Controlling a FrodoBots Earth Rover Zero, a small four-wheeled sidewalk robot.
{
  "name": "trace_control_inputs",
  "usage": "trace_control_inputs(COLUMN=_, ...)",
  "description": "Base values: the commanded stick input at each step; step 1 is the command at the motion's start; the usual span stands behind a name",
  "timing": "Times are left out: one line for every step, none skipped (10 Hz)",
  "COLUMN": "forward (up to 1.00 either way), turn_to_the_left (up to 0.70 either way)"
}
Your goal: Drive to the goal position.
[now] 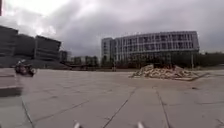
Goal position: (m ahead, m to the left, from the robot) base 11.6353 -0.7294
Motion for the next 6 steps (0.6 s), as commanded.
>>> trace_control_inputs(forward=0.45, turn_to_the_left=0.00)
trace_control_inputs(forward=0.45, turn_to_the_left=0.00)
trace_control_inputs(forward=0.45, turn_to_the_left=0.00)
trace_control_inputs(forward=0.45, turn_to_the_left=0.00)
trace_control_inputs(forward=0.45, turn_to_the_left=0.00)
trace_control_inputs(forward=0.45, turn_to_the_left=0.00)
